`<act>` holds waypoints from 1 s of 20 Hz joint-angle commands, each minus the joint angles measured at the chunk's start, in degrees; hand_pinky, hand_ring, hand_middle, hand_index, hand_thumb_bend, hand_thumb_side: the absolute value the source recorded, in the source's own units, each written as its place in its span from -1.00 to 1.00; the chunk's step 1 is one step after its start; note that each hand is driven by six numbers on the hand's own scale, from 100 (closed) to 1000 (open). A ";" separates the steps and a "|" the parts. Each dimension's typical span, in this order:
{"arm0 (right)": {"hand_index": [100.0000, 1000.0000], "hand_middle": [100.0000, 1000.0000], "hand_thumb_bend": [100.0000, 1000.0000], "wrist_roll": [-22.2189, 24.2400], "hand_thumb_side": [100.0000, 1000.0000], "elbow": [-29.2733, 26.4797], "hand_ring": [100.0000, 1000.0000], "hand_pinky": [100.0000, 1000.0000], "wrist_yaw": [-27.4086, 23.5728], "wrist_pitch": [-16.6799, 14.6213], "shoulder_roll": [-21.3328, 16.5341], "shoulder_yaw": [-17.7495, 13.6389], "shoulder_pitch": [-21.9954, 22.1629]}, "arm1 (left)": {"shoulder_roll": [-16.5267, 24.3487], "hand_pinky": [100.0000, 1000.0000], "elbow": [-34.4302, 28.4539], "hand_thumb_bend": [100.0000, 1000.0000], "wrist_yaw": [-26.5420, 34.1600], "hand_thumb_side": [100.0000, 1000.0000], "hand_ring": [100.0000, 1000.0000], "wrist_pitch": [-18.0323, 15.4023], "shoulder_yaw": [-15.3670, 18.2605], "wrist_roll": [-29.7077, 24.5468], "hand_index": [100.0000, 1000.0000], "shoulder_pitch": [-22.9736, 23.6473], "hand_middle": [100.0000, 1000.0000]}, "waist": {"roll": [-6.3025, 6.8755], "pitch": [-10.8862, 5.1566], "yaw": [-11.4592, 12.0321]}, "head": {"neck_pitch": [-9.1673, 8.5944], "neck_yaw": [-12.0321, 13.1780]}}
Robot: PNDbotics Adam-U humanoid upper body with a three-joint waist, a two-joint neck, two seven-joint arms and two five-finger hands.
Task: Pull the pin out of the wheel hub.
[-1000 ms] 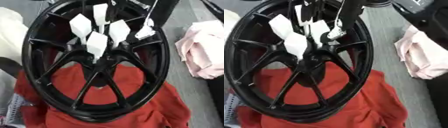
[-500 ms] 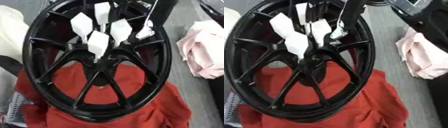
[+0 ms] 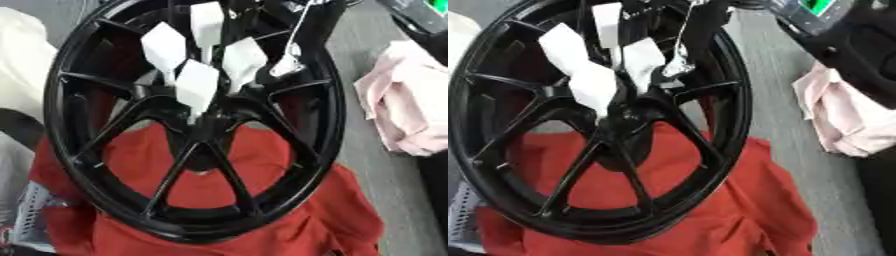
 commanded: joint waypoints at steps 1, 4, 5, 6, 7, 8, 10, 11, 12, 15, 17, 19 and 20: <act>0.53 0.32 -0.44 0.03 -0.72 0.92 0.58 0.62 0.44 -0.20 -0.35 -0.66 -0.48 | 0.65 0.54 -0.79 -0.97 -0.01 0.72 0.40 -0.05 0.20 -0.24 0.72 -0.56 0.32 | 0.19 -0.89 0.18 | -0.34 -0.23; 0.49 0.25 -0.48 0.03 -0.75 1.42 0.55 0.60 0.62 -0.28 -0.03 -0.77 -0.39 | 0.63 0.54 -0.79 -0.97 0.01 0.71 0.40 -0.06 0.23 -0.22 0.72 -0.58 0.32 | 0.18 -0.81 0.31 | -0.38 -0.26; 0.49 0.25 -0.48 0.03 -0.76 1.52 0.55 0.60 0.76 -0.31 0.05 -0.79 -0.37 | 0.62 0.54 -0.80 -0.97 0.01 0.71 0.40 -0.07 0.25 -0.21 0.72 -0.59 0.32 | 0.17 -0.80 0.33 | -0.35 -0.24; 0.48 0.23 -0.46 0.03 -0.80 1.62 0.53 0.60 0.90 -0.36 0.11 -0.76 -0.35 | 0.61 0.54 -0.80 -0.97 0.00 0.71 0.40 -0.08 0.26 -0.22 0.72 -0.60 0.31 | 0.15 -0.79 0.35 | -0.36 -0.22; 0.47 0.22 -0.46 0.03 -0.80 1.75 0.52 0.59 1.02 -0.45 0.18 -0.68 -0.30 | 0.59 0.54 -0.81 -0.97 -0.02 0.71 0.40 -0.09 0.26 -0.25 0.72 -0.61 0.31 | 0.13 -0.78 0.38 | -0.39 -0.21; 0.44 0.18 -0.48 0.03 -0.78 1.90 0.50 0.58 1.08 -0.51 0.26 -0.63 -0.26 | 0.56 0.54 -0.81 -0.97 -0.03 0.72 0.40 -0.10 0.25 -0.28 0.72 -0.62 0.31 | 0.12 -0.77 0.40 | -0.43 -0.21; 0.37 0.11 -0.56 0.02 -0.76 2.20 0.47 0.55 1.01 -0.46 0.48 -0.74 -0.24 | 0.49 0.54 -0.77 -0.96 -0.01 0.72 0.40 -0.09 0.26 -0.31 0.72 -0.62 0.31 | 0.11 -0.76 0.43 | -0.43 -0.20; 0.33 0.07 -0.62 -0.07 -0.74 2.34 0.45 0.54 0.88 -0.29 0.58 -0.91 -0.24 | 0.48 0.54 -0.75 -0.96 0.00 0.72 0.40 -0.10 0.26 -0.31 0.72 -0.61 0.31 | 0.11 -0.75 0.43 | -0.40 -0.22; 0.30 0.04 -0.66 -0.24 -0.73 2.44 0.44 0.54 0.69 -0.06 0.66 -1.03 -0.26 | 0.47 0.54 -0.73 -0.96 0.00 0.72 0.40 -0.09 0.27 -0.32 0.72 -0.58 0.31 | 0.11 -0.75 0.43 | -0.38 -0.21; 0.20 -0.06 -0.79 -1.16 -0.70 2.59 0.40 0.50 -0.23 0.81 0.89 -1.24 -0.35 | 0.48 0.54 -0.72 -0.96 0.00 0.72 0.40 -0.10 0.30 -0.30 0.72 -0.56 0.31 | 0.12 -0.75 0.40 | -0.31 -0.18; 0.12 -0.12 -0.92 -1.74 -0.67 2.68 0.36 0.48 -1.01 1.43 0.98 -1.28 -0.40 | 0.48 0.54 -0.72 -0.96 -0.02 0.72 0.40 -0.09 0.32 -0.31 0.72 -0.55 0.31 | 0.15 -0.78 0.36 | -0.28 -0.16; 0.05 -0.18 -1.00 -2.14 -0.70 2.77 0.32 0.45 -1.99 1.98 0.99 -1.41 -0.43 | 0.48 0.54 -0.70 -0.96 -0.05 0.72 0.40 -0.05 0.36 -0.31 0.72 -0.51 0.31 | 0.18 -0.82 0.30 | -0.27 -0.19; 0.02 -0.21 -1.00 -2.26 -0.74 2.82 0.29 0.43 -2.48 2.21 0.96 -1.52 -0.46 | 0.48 0.54 -0.70 -0.96 -0.06 0.71 0.40 -0.05 0.38 -0.29 0.72 -0.50 0.31 | 0.19 -0.85 0.27 | -0.25 -0.20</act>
